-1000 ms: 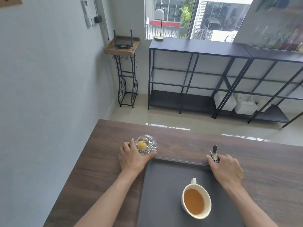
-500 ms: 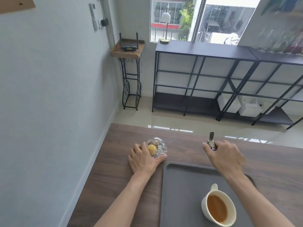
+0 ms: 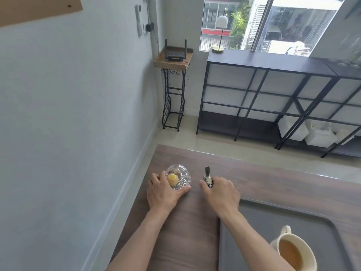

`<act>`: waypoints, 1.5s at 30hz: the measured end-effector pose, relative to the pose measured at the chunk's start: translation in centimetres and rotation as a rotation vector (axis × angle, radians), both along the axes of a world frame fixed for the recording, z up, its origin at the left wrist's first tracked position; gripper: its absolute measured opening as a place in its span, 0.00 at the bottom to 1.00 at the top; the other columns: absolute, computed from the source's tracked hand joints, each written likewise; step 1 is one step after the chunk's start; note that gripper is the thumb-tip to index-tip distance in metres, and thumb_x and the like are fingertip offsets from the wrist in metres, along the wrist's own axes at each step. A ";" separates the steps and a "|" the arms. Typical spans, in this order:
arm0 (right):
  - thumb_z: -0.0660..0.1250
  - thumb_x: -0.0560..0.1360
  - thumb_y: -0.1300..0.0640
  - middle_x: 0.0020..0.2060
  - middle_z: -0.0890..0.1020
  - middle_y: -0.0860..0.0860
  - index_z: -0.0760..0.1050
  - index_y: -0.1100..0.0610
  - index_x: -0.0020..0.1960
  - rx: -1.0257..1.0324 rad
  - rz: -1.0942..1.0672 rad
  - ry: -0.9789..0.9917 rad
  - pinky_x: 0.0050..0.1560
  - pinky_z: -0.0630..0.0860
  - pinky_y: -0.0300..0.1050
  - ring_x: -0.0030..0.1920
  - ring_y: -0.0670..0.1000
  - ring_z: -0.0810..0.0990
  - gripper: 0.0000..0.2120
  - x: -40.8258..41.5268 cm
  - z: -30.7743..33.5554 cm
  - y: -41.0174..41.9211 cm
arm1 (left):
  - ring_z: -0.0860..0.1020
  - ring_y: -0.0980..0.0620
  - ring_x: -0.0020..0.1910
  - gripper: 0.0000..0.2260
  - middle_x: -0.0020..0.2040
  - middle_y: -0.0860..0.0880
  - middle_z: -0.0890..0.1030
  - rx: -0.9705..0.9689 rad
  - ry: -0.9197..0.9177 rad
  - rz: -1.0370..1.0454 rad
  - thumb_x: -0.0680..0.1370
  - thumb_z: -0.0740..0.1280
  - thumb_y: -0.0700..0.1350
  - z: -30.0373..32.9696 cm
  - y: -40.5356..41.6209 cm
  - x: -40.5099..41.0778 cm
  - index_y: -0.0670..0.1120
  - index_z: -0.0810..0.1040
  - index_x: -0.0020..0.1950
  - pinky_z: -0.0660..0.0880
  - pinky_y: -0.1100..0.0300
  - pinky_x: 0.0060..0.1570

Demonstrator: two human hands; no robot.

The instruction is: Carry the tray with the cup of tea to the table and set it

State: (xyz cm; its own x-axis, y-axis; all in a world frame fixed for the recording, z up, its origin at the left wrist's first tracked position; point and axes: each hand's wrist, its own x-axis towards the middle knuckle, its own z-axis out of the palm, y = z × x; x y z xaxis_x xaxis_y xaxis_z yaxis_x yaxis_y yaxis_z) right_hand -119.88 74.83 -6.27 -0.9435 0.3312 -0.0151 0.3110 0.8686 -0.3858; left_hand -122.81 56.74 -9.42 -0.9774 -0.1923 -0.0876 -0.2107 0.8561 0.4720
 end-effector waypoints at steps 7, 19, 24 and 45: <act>0.62 0.76 0.35 0.46 0.84 0.49 0.81 0.51 0.47 -0.035 -0.039 -0.031 0.41 0.72 0.49 0.51 0.57 0.81 0.20 -0.4 -2.0 -4.7 | 0.76 0.44 0.59 0.51 0.59 0.49 0.66 0.087 0.020 -0.013 0.57 0.74 0.79 -0.1 -2.7 0.1 0.49 0.70 0.69 0.78 0.50 0.57; 0.61 0.77 0.37 0.48 0.82 0.51 0.80 0.53 0.50 -0.114 -0.133 -0.055 0.46 0.77 0.51 0.53 0.57 0.80 0.20 -0.1 -1.8 -7.9 | 0.75 0.44 0.57 0.49 0.55 0.51 0.63 0.199 0.061 -0.092 0.58 0.78 0.74 -0.8 -4.0 0.0 0.47 0.70 0.70 0.78 0.49 0.58; 0.61 0.76 0.39 0.45 0.81 0.49 0.77 0.52 0.46 -0.143 -0.120 -0.017 0.46 0.77 0.52 0.50 0.56 0.79 0.17 0.7 -2.0 -8.2 | 0.75 0.44 0.56 0.46 0.56 0.50 0.65 0.235 0.071 -0.118 0.59 0.80 0.71 -1.0 -4.4 0.2 0.47 0.72 0.68 0.77 0.49 0.59; 0.62 0.74 0.39 0.46 0.81 0.49 0.74 0.51 0.45 -0.196 -0.135 -0.023 0.45 0.74 0.51 0.51 0.55 0.79 0.15 2.8 -1.6 -8.3 | 0.70 0.41 0.66 0.61 0.65 0.44 0.64 0.233 0.055 -0.134 0.59 0.78 0.73 -2.1 -4.3 1.1 0.42 0.58 0.80 0.73 0.46 0.68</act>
State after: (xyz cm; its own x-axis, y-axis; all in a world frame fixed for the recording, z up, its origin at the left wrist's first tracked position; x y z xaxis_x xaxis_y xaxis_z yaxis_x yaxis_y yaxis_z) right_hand -117.06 66.53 -7.88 -0.8895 0.4428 -0.1127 0.4300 0.7279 -0.5341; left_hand -121.71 52.43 -11.48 -0.9973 -0.0422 -0.0607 -0.0719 0.7416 0.6670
